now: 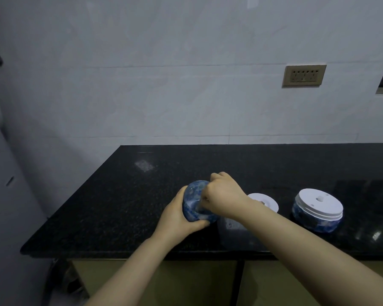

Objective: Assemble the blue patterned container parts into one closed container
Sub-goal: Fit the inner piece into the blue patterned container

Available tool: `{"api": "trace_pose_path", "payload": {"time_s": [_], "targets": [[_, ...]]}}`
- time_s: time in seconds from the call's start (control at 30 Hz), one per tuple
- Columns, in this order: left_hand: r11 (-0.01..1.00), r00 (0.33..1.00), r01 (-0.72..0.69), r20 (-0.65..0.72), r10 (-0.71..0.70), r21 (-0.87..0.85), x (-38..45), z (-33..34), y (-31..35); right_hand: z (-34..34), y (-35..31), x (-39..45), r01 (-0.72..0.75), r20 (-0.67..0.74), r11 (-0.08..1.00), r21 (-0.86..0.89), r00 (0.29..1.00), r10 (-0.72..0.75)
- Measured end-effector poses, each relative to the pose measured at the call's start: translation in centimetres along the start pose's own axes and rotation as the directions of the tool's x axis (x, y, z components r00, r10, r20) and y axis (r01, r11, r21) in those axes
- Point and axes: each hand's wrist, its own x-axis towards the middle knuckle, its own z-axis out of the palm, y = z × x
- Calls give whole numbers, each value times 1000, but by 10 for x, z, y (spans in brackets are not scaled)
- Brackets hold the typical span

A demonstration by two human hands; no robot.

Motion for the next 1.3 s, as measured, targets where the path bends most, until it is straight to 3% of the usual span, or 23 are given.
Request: {"api": "trace_pose_path", "payload": {"time_s": [0.2, 0.47, 0.67, 0.9, 1.03, 1.3], "targets": [[1000, 1000, -2, 13, 1, 14, 1, 0, 1, 3, 3, -3, 16, -11, 997, 70, 1000, -15], [1000, 1000, 14, 7, -15, 13, 0, -1, 1, 3, 3, 3, -27, -15, 999, 40, 999, 28], [1000, 1000, 0, 16, 0, 22, 0, -1, 1, 3, 8, -1, 32, -7, 980, 194, 999, -31], [999, 1000, 12, -1, -12, 34, 1, 0, -2, 1, 2, 2, -1, 19, 1000, 26, 1000, 0], [1000, 1000, 10, 22, -11, 15, 0, -1, 1, 1, 5, -4, 29, -26, 990, 137, 999, -26], [999, 1000, 24, 8, -24, -22, -2, -1, 2, 4, 1, 2, 33, 15, 999, 6, 999, -33]]}}
